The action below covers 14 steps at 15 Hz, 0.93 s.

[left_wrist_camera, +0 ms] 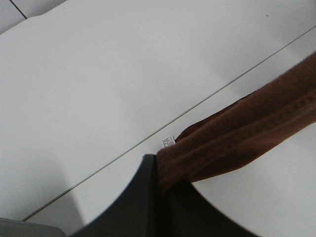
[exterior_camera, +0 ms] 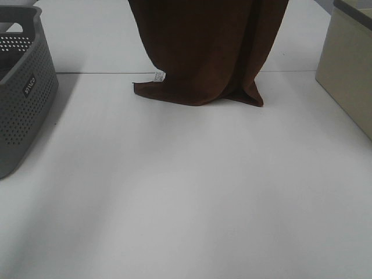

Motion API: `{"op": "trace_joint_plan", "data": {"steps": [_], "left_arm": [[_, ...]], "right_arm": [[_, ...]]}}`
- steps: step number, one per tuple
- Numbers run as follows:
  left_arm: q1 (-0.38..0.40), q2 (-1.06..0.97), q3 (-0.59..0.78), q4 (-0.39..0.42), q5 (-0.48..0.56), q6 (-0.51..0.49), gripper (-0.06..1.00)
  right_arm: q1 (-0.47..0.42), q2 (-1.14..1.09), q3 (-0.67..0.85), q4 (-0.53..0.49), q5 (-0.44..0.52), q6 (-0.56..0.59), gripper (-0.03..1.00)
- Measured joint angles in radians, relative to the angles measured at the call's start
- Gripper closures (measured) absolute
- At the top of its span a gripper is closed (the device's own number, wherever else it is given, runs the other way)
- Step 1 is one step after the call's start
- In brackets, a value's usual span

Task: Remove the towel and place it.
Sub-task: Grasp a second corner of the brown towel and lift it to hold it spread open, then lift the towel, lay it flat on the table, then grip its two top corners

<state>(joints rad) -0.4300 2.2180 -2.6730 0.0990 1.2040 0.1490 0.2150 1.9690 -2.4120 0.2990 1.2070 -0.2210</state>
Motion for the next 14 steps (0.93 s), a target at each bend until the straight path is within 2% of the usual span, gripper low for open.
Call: {"op": "trace_joint_plan", "data": {"steps": [2, 3, 4, 10, 14], "left_arm": [[0.0, -0.047, 0.034, -0.022, 0.003, -0.006, 0.94], [-0.001, -0.147, 0.183, -0.052, 0.003, -0.01, 0.94], [-0.001, -0.203, 0.273, -0.069, 0.003, -0.011, 0.94], [-0.045, -0.526, 0.784, -0.107, -0.007, -0.009, 0.94], [-0.052, -0.706, 1.083, -0.141, -0.048, 0.013, 0.94]], "right_arm": [[0.0, -0.016, 0.0, 0.003, 0.01, 0.021, 0.96], [0.0, -0.053, 0.023, 0.026, 0.014, 0.049, 0.96], [0.0, -0.092, 0.071, 0.041, 0.015, 0.051, 0.96], [0.005, -0.363, 0.538, 0.086, 0.02, 0.051, 0.96], [0.015, -0.489, 0.762, 0.115, 0.022, 0.048, 0.96]]}}
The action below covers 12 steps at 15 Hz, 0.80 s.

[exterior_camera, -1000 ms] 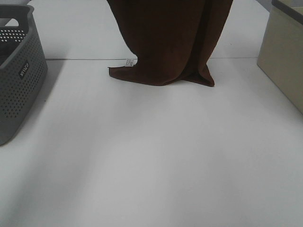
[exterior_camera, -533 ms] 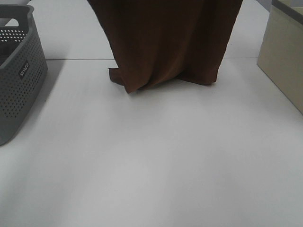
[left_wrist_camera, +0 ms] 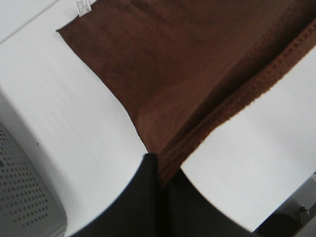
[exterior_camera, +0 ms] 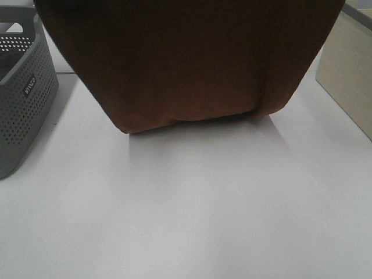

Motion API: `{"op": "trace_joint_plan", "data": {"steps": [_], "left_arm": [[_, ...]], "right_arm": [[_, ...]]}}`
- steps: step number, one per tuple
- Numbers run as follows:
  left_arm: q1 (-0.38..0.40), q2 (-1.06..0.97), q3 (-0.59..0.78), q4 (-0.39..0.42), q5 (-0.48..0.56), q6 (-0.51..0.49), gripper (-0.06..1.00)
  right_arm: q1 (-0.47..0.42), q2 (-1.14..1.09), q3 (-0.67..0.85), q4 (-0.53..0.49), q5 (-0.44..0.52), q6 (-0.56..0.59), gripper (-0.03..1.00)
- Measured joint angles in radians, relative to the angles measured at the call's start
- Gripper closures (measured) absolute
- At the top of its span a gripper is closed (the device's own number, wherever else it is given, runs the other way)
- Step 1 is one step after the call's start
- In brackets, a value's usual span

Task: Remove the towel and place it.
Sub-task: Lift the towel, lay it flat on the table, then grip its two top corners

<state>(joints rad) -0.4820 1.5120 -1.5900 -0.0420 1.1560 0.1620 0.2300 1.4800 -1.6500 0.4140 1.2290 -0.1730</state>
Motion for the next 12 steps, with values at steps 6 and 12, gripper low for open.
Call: {"op": "trace_joint_plan", "data": {"steps": [6, 12], "left_arm": [[-0.004, -0.121, 0.234, -0.107, -0.019, 0.05, 0.94], [-0.004, -0.123, 0.449, -0.241, -0.019, 0.111, 0.94]], "right_arm": [[0.001, -0.169, 0.298, 0.01, -0.003, -0.001, 0.96], [0.001, -0.257, 0.559, 0.022, -0.01, -0.055, 0.96]]}}
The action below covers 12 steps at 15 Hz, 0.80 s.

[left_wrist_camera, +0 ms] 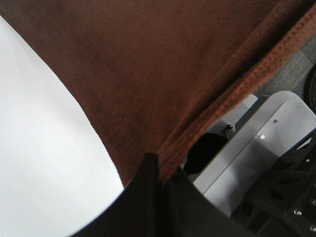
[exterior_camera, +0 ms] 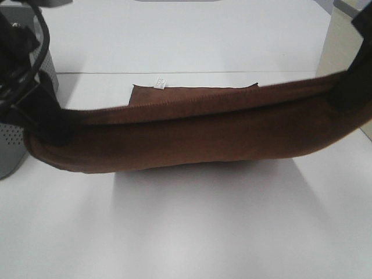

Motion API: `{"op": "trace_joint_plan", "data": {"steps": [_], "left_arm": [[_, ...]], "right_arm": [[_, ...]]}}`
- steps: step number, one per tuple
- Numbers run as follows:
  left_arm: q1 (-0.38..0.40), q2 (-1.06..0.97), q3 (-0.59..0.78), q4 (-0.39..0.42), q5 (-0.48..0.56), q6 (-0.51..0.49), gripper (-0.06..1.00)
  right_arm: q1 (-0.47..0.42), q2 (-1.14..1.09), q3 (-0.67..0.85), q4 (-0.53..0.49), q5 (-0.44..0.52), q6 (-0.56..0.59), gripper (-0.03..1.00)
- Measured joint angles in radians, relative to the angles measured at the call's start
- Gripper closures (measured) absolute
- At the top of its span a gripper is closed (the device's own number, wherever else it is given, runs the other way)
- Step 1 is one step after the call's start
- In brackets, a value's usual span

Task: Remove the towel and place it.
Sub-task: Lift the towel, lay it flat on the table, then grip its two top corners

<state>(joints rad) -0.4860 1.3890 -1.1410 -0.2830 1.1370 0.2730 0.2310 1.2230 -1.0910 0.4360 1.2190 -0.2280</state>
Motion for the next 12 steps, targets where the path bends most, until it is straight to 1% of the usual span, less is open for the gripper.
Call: {"op": "trace_joint_plan", "data": {"steps": [2, 4, 6, 8, 12], "left_arm": [[0.0, 0.0, 0.07, -0.026, 0.001, 0.03, 0.94], [-0.012, 0.0, 0.102, -0.037, 0.008, 0.044, 0.94], [-0.079, 0.018, 0.128, -0.021, 0.016, 0.047, 0.94], [-0.143, 0.08, 0.134, -0.004, 0.019, 0.049, 0.94], [-0.261, 0.204, 0.134, -0.002, 0.019, 0.049, 0.94]], "right_arm": [[0.0, -0.001, 0.1, 0.028, -0.002, -0.042, 0.96], [-0.001, -0.002, 0.171, 0.045, -0.003, -0.062, 0.96], [-0.002, -0.004, 0.26, 0.038, -0.004, -0.075, 0.96], [-0.007, -0.004, 0.328, 0.019, -0.005, -0.075, 0.96], [-0.012, -0.005, 0.377, -0.045, -0.006, -0.075, 0.96]]}}
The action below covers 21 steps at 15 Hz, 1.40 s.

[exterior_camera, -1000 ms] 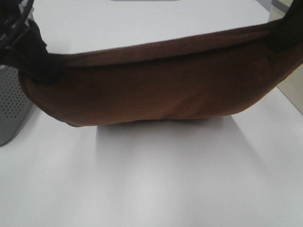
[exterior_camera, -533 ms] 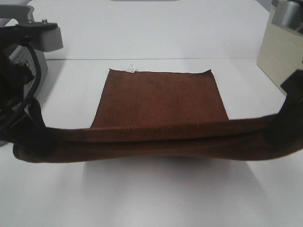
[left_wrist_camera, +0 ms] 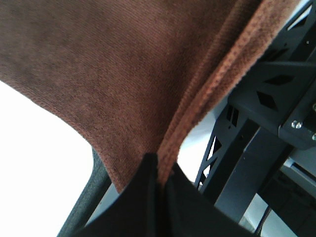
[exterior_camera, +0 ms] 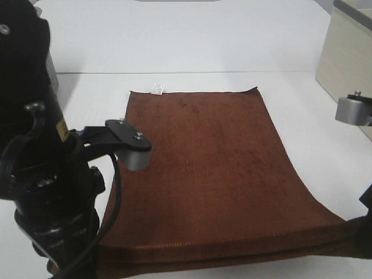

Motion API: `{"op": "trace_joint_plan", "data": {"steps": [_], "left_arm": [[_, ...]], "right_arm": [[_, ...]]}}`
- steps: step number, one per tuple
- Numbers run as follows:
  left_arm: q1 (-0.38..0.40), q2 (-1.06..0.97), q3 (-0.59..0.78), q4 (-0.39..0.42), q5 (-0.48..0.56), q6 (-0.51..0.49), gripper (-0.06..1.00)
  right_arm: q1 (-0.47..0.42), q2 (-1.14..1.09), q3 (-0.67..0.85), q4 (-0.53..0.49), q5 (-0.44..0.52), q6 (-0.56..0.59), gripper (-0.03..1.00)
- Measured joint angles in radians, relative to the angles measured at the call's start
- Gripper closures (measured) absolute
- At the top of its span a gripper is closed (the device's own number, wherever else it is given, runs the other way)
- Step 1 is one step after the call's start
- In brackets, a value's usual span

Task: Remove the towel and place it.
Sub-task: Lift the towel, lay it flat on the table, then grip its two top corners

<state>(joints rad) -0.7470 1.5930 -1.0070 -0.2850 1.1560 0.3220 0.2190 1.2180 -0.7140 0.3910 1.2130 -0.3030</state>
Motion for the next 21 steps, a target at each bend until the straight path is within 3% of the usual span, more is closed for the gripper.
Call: {"op": "trace_joint_plan", "data": {"steps": [5, 13, 21], "left_arm": [[-0.034, 0.09, 0.0, -0.016, 0.01, 0.0, 0.94], [-0.034, 0.294, -0.077, -0.106, 0.038, -0.003, 0.94], [-0.128, 0.39, -0.151, -0.133, 0.042, 0.023, 0.94]], "right_arm": [[0.0, 0.018, 0.11, 0.018, -0.028, -0.013, 0.96], [-0.001, 0.352, 0.139, 0.049, -0.151, -0.053, 0.96], [-0.002, 0.396, 0.15, 0.185, -0.162, -0.094, 0.93]]}}
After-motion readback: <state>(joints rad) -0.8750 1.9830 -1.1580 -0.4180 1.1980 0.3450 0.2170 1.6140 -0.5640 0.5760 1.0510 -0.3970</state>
